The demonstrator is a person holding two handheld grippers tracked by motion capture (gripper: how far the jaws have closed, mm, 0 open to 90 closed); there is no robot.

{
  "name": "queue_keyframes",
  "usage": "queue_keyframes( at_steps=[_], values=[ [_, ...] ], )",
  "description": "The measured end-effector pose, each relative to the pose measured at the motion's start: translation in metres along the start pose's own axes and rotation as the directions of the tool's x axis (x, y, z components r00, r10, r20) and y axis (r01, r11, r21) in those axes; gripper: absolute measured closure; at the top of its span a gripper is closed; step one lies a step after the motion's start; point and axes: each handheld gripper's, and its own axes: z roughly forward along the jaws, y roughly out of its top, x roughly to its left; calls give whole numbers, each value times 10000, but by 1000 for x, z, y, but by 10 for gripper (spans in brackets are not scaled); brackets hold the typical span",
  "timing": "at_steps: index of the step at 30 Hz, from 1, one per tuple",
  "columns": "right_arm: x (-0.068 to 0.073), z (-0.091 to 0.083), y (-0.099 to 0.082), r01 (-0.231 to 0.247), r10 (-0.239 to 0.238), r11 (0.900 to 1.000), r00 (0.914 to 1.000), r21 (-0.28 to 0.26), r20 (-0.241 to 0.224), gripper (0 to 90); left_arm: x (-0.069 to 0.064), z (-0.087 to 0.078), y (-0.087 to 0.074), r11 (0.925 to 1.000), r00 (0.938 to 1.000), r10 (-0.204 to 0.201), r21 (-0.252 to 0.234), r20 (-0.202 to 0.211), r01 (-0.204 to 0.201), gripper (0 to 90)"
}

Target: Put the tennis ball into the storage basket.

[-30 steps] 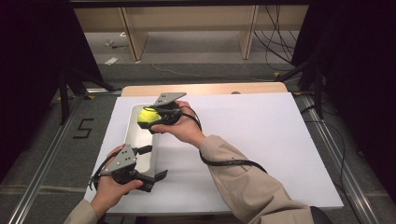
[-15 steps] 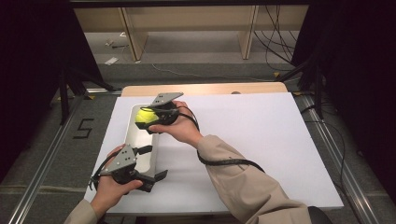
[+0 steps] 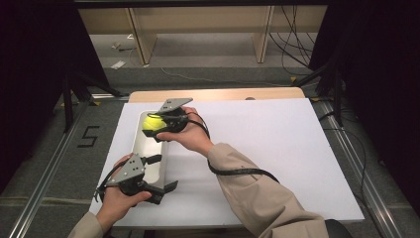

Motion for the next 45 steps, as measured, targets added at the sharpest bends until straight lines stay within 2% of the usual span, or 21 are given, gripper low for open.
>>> queue_keyframes(
  at_steps=[45],
  values=[
    [2, 18, -3, 62, -58, 9994, 9999, 336, -125, 265, 0, 0, 0, 10000, 10000, 35, -15, 22, -35, 5]
  ],
)
